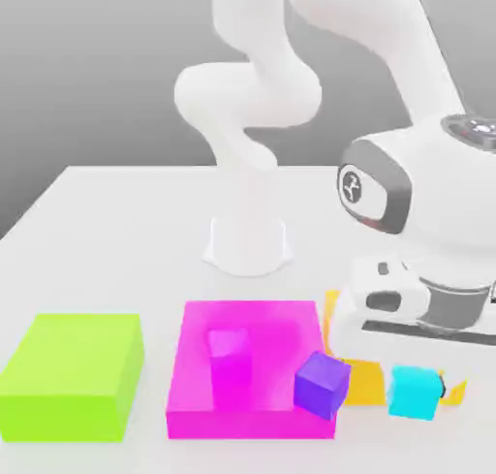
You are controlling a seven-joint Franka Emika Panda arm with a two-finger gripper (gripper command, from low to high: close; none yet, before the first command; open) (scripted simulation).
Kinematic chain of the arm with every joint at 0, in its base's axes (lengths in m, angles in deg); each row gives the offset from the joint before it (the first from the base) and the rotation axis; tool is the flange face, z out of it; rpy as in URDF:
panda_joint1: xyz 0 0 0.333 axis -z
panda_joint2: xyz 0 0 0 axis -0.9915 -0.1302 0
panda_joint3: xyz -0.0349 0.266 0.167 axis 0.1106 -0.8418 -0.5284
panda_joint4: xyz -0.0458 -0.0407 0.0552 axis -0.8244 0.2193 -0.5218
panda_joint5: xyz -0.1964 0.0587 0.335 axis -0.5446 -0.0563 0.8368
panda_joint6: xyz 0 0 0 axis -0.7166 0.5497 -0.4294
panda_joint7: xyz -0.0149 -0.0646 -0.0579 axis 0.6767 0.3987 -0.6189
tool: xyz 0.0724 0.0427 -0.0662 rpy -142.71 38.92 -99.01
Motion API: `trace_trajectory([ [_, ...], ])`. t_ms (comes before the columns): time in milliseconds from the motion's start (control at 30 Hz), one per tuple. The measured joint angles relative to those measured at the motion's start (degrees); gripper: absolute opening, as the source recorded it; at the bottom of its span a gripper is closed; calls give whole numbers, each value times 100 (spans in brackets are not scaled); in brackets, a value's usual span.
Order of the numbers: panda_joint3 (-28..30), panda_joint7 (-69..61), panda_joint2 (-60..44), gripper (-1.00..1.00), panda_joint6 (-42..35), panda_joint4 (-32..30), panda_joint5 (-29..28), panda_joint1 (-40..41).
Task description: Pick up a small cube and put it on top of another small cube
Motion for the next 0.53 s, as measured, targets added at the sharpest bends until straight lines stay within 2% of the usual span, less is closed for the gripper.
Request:
trace_trajectory([
  [233,229,-1178,1387,-100,-248,-914,1070,348],
  [400,324,-996,736,-100,631,-1144,747,361],
  [433,332,-948,621,100,758,-1162,680,352],
  [533,331,-948,621,100,758,-1162,680,352],
])
